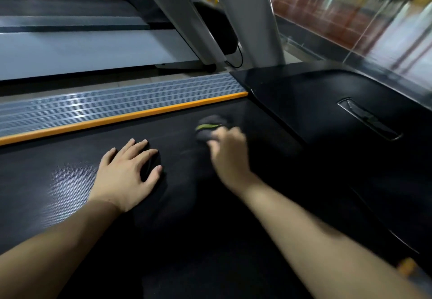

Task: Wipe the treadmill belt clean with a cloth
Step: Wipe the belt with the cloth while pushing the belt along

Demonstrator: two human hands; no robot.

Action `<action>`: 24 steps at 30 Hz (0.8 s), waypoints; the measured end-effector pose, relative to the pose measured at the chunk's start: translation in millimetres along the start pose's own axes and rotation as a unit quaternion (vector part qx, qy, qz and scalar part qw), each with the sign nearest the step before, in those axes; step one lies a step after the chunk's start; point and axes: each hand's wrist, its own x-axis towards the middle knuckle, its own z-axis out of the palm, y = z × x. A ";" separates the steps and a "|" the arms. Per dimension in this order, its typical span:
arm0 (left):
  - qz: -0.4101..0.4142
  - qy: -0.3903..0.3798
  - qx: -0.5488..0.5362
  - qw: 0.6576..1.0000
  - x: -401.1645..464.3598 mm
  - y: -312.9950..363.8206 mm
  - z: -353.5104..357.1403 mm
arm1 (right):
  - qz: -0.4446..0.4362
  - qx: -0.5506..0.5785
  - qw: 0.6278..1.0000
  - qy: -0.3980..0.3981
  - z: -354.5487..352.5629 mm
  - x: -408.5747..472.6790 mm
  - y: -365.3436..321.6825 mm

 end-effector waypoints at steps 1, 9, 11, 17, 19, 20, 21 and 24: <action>0.001 0.001 -0.001 1.000 0.0 0.7 -0.7 | -0.026 0.019 0.999 -0.030 4.0 -12.8 -21.7; 0.002 -0.002 -0.003 1.000 0.7 3.6 -2.8 | -0.042 -0.078 0.995 0.036 -21.1 46.7 93.9; 0.002 -0.001 -0.007 1.000 1.1 4.1 -2.0 | 0.080 -0.095 0.992 0.012 -34.4 60.7 126.8; 0.002 -0.006 -0.006 1.000 1.6 4.7 -2.2 | -0.010 -0.008 1.000 0.016 -9.6 4.2 21.8; 0.004 -0.002 -0.005 1.000 2.1 4.7 -2.6 | -0.065 0.040 0.996 -0.051 -2.2 -23.3 -19.0; 0.006 0.001 -0.003 1.000 1.9 4.7 -2.6 | -0.085 0.061 0.992 -0.078 -1.1 -28.7 -26.5; 0.008 0.003 -0.002 1.000 1.3 4.9 -2.3 | -0.106 0.071 0.987 -0.095 -1.8 -27.7 -22.2; 0.008 0.007 -0.001 1.000 1.1 4.9 -2.5 | -0.161 -0.003 0.986 -0.052 -10.7 4.1 36.6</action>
